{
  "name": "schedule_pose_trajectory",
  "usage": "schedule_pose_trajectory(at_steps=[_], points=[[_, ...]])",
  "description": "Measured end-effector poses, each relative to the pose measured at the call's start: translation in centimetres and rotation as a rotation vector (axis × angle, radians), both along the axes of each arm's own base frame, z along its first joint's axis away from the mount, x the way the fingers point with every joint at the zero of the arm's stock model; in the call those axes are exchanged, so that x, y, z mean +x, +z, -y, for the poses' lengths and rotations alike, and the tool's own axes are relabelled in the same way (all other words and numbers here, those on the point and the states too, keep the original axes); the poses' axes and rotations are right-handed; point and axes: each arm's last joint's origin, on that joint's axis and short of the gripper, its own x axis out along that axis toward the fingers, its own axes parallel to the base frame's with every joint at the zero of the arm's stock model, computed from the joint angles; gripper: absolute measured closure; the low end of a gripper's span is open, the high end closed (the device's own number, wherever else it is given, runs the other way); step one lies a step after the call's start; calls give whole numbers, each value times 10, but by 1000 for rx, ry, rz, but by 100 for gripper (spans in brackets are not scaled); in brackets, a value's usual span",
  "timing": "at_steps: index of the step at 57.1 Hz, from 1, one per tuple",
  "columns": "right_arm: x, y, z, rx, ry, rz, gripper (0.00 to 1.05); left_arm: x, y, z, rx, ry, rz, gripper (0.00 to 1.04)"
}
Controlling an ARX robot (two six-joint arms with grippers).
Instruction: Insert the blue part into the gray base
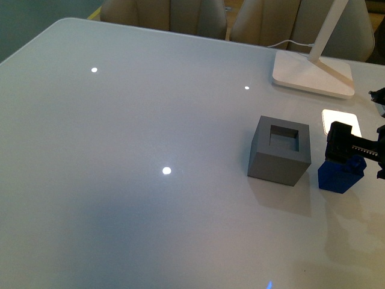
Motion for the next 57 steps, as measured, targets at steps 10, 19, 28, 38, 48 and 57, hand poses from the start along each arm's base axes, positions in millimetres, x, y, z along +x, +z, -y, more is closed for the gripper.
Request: schedule_pose_trajectory(at_steps=[10, 19, 28, 38, 48, 57], points=[[2, 0, 0, -1, -6, -1, 56, 0, 0, 0, 0, 0, 0, 7], [-2, 10, -1, 13, -11, 7, 60, 0, 0, 0, 0, 0, 0, 7], [-9, 58, -10, 32, 0, 95, 60, 0, 0, 0, 0, 0, 0, 7], [-16, 99, -35, 55, 48, 181, 60, 0, 0, 0, 0, 0, 0, 7], [-17, 109, -75, 73, 118, 205, 60, 0, 0, 0, 0, 0, 0, 7], [-8, 96, -96, 81, 131, 183, 60, 0, 0, 0, 0, 0, 0, 7]])
